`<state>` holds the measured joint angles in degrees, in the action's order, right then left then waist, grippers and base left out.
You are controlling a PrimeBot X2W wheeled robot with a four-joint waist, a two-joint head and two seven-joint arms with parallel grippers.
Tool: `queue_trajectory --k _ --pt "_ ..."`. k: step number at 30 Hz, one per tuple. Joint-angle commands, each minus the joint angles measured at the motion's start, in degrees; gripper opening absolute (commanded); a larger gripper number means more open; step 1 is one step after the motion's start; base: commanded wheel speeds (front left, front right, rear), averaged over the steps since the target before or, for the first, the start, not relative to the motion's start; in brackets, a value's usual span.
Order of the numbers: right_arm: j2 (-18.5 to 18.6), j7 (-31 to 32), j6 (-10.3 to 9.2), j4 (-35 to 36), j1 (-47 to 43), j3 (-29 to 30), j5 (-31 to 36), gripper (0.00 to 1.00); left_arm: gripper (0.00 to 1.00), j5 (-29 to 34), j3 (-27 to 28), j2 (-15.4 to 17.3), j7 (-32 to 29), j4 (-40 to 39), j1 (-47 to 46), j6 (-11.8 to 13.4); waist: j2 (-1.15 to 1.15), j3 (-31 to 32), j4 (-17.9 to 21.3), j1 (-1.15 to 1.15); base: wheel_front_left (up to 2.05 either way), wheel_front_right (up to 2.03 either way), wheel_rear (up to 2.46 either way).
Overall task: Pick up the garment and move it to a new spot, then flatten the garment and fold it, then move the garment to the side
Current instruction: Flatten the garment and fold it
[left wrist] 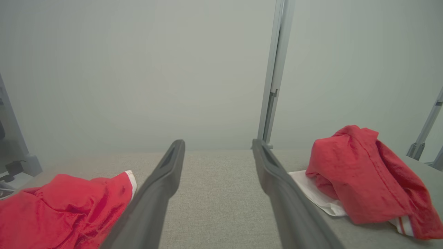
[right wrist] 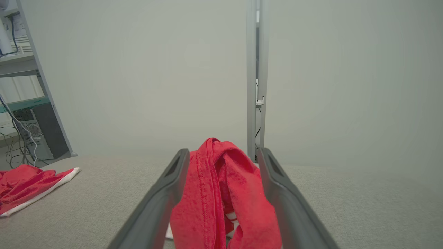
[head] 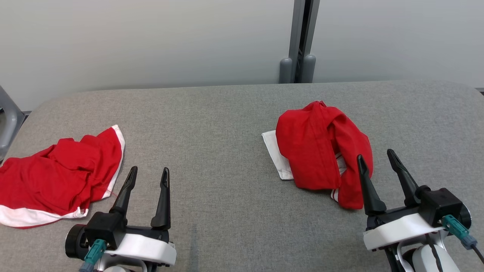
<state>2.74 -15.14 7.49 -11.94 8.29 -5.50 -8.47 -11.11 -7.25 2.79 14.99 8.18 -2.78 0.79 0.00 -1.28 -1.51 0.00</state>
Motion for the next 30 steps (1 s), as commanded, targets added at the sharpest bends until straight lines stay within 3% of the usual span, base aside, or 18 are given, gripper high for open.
queue_trajectory --k 1,22,30 --pt "0.29 -0.13 0.0 -0.17 0.39 0.13 -0.1 1.0 1.0 -0.05 -0.15 0.2 0.18 0.23 -0.22 -0.15 0.0 -0.06 0.08 0.0 0.0 0.0 0.0" --pt "0.28 -0.13 0.0 -1.11 0.02 -0.34 0.09 1.0 1.0 -0.51 -1.58 0.19 0.18 1.01 -0.5 -0.07 0.0 -0.18 -0.23 0.0 0.0 0.0 0.0" --pt "0.36 -0.13 0.0 -8.96 3.81 -3.71 0.64 1.0 1.0 -1.01 -2.93 0.2 0.18 1.11 -2.51 -0.17 0.0 -4.0 -2.6 0.0 0.0 0.0 0.0"
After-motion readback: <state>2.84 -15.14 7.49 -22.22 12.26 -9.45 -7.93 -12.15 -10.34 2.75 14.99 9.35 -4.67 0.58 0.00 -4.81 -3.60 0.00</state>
